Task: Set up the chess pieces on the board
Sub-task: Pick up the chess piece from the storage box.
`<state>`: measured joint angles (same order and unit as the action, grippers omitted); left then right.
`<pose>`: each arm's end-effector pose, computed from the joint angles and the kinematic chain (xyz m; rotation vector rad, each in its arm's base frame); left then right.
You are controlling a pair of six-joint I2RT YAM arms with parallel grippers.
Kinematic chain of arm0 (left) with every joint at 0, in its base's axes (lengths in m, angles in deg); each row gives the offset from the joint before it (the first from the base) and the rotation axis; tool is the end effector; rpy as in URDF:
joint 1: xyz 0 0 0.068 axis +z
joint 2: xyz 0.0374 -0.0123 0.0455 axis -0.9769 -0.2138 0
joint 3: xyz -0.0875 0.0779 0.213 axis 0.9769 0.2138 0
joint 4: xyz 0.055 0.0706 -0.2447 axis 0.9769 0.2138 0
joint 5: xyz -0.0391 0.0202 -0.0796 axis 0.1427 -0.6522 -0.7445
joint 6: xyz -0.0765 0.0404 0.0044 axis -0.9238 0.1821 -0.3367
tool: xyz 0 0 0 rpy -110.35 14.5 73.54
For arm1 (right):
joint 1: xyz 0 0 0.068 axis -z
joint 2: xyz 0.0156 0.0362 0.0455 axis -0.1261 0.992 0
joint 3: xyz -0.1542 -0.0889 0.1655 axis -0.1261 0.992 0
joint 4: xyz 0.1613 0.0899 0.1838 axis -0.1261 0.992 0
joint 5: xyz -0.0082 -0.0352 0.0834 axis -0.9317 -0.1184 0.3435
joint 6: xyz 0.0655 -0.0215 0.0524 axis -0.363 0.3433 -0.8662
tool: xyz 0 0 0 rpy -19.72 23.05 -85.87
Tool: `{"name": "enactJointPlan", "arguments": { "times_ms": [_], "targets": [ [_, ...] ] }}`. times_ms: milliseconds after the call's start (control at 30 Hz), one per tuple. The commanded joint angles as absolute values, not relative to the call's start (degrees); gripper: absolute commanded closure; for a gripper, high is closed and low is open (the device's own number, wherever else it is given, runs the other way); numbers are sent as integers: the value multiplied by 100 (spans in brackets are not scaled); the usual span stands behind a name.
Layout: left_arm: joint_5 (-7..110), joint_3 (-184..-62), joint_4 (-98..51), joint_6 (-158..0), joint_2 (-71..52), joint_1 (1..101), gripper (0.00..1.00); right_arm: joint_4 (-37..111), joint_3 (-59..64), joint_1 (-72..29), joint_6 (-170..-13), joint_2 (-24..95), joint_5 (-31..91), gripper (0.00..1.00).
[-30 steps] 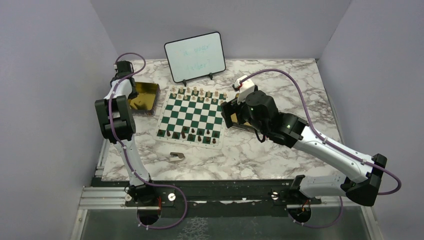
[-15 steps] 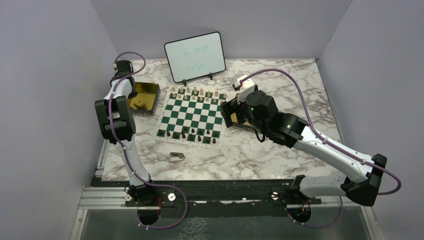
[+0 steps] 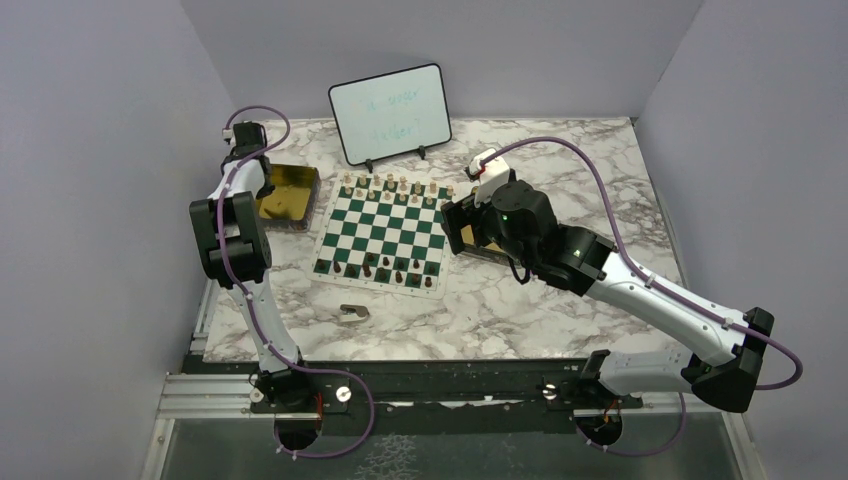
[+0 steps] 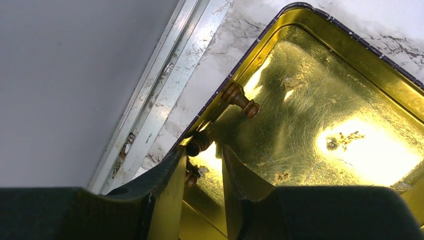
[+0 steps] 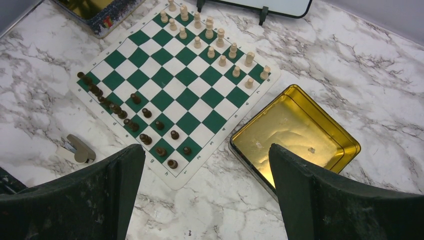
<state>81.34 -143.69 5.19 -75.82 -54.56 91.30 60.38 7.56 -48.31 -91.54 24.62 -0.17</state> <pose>0.4475 0.1377 0.1356 -0.6215 2.4154 0.5134 0.2032 0.2438 0.3410 -0.5633 1.8643 0.3287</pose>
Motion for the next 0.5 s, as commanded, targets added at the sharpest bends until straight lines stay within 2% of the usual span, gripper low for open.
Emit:
{"name": "enactJointPlan", "arguments": {
  "times_ms": [0,400,467],
  "targets": [
    [8389,-14281,402,-7748,-5374,9123,66,5921,690,-4846,-9157,2450,-35,0],
    [8346,-14465,304,-7862,-5692,9128,67,5921,672,-4843,-9192,2510,-30,0],
    [8247,-14489,303,-7888,-5744,9128,70,5920,672,-4848,-9192,2516,-32,0]
  ]
}}
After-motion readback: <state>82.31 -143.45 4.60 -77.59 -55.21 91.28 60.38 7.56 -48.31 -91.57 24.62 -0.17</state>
